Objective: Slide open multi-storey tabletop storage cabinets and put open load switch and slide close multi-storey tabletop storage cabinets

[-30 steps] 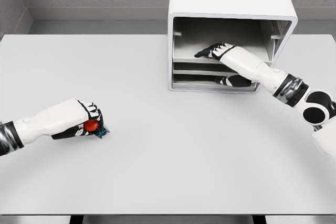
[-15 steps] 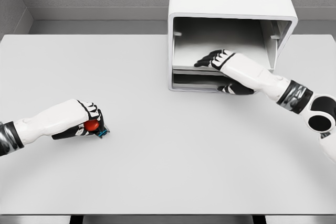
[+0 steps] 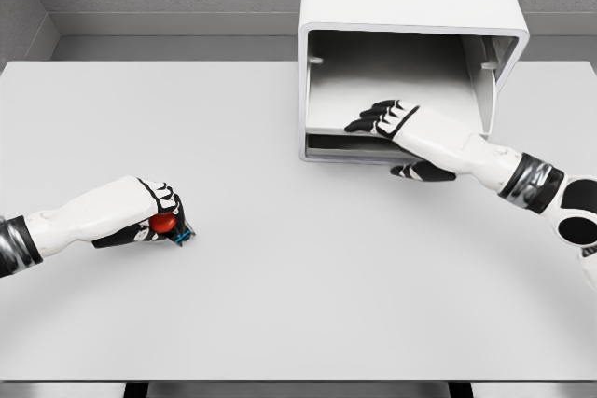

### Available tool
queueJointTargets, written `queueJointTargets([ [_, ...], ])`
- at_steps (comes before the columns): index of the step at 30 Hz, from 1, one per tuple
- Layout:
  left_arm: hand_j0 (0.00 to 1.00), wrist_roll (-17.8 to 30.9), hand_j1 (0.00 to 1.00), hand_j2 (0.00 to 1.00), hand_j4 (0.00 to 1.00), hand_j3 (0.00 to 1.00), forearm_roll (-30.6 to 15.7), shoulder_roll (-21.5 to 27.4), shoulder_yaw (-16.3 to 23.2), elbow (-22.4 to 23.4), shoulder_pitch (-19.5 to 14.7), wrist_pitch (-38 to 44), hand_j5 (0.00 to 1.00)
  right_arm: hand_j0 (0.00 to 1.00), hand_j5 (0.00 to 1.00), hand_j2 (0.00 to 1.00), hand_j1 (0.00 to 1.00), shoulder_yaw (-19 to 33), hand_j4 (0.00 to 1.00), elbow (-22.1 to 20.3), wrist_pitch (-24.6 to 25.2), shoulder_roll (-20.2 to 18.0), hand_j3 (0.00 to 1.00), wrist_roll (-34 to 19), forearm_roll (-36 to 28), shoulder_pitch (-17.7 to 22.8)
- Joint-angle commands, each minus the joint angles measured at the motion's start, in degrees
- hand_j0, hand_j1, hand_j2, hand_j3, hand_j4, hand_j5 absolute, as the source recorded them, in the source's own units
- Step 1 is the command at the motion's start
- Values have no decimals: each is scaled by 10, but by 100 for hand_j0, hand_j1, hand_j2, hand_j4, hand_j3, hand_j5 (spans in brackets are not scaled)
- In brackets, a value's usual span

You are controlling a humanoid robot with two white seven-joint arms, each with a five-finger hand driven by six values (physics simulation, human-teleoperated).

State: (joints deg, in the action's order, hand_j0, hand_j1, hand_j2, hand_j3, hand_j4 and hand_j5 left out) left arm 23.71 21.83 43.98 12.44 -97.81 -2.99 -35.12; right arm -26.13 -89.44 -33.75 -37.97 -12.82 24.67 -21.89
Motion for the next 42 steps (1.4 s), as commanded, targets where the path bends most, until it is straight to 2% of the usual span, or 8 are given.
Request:
queueJointTargets([
  [1, 34, -1, 34, 34, 34, 34, -5, 1, 0, 0, 0, 1, 34, 88, 88, 88, 88, -4, 88, -8, -5, -5, 88, -2, 20, 0],
  [9, 34, -1, 34, 34, 34, 34, -4, 1, -1, 1, 0, 1, 34, 88, 88, 88, 88, 17, 88, -40, -5, -18, 88, -2, 20, 28],
  [16, 34, 0, 34, 34, 34, 34, -4, 1, -1, 0, 0, 1, 34, 88, 88, 88, 88, 19, 88, -45, -5, -26, 88, -1, 19, 36],
  [20, 34, -1, 34, 34, 34, 34, -5, 1, -1, 0, 1, 1, 34, 89, 89, 89, 89, 49, 89, -75, -6, -31, 89, -1, 18, 57],
  [31, 34, -1, 34, 34, 34, 34, -6, -14, -23, -16, 9, 1, 34, 89, 89, 89, 89, 118, 89, -86, -13, -30, 89, -1, 11, 73],
  [32, 34, 0, 34, 34, 34, 34, -6, -14, -25, -16, 9, 1, 34, 87, 87, 87, 87, 129, 87, -86, -13, -30, 87, 0, 11, 73],
  [36, 34, -1, 34, 34, 34, 34, -8, -14, -36, -29, 9, 1, 34, 60, 60, 60, 60, 172, 60, -85, -13, -29, 60, 0, 11, 89],
  [42, 34, -1, 34, 34, 34, 34, -8, -14, -37, -38, 9, 1, 34, 50, 50, 50, 50, 217, 50, -105, -13, -30, 50, -2, -27, 123],
])
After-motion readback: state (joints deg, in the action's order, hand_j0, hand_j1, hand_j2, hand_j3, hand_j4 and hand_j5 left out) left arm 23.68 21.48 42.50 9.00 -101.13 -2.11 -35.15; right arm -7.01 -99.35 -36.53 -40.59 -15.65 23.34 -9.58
